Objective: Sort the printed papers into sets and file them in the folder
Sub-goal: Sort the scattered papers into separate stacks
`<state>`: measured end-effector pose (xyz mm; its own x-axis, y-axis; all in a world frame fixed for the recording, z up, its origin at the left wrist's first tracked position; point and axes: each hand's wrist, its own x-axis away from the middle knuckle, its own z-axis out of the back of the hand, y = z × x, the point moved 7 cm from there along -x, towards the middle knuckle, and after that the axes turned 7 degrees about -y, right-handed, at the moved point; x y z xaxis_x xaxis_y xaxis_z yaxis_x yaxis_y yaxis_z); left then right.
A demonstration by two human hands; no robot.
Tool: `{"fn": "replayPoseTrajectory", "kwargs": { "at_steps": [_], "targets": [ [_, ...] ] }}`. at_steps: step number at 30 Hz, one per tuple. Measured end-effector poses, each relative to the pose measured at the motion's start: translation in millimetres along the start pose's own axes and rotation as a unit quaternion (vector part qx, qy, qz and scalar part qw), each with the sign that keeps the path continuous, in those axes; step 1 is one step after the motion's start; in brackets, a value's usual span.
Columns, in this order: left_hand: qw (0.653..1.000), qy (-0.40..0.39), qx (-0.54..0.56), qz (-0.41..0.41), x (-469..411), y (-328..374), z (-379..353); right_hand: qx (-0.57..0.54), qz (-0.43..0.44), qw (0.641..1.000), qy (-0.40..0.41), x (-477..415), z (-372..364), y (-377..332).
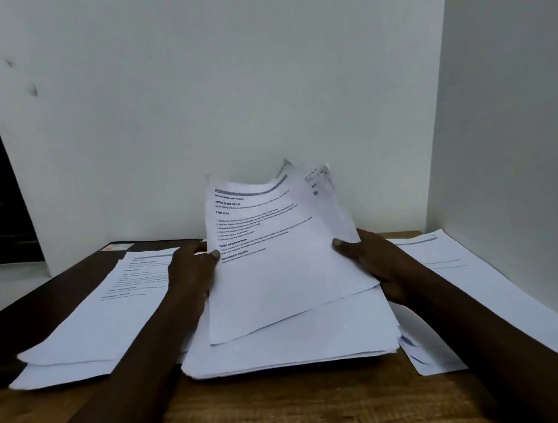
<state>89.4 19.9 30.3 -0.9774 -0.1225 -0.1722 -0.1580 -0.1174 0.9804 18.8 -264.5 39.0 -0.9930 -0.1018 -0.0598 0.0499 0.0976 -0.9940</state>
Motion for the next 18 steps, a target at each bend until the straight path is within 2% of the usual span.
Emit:
{"fn": "replayPoseTrajectory", "kwargs": {
  "at_steps": [4,7,10,13,18],
  "targets": [
    [1.0,-0.015,-0.004,0.015,-16.0,7.3,25.3,0.001,0.007,1.0,0.016,-0.4,12.5,-4.5],
    [0.995,-0.03,0.067,0.065,-20.5,8.6,45.4,0.006,0.02,0.999,0.031,1.5,16.8,-6.3],
    [0.983,-0.061,0.135,0.107,-7.5,6.4,32.3,-0.024,0.024,0.999,0.01,0.3,8.7,-5.4],
    [0.987,-0.05,0.134,0.076,1.7,0.5,14.3,-0.041,0.039,0.998,0.003,0.8,0.0,-8.2],
    [0.989,0.019,0.147,0.006,2.0,7.4,7.7,0.039,0.046,0.997,0.041,2.9,1.5,-9.4]
  ]
}}
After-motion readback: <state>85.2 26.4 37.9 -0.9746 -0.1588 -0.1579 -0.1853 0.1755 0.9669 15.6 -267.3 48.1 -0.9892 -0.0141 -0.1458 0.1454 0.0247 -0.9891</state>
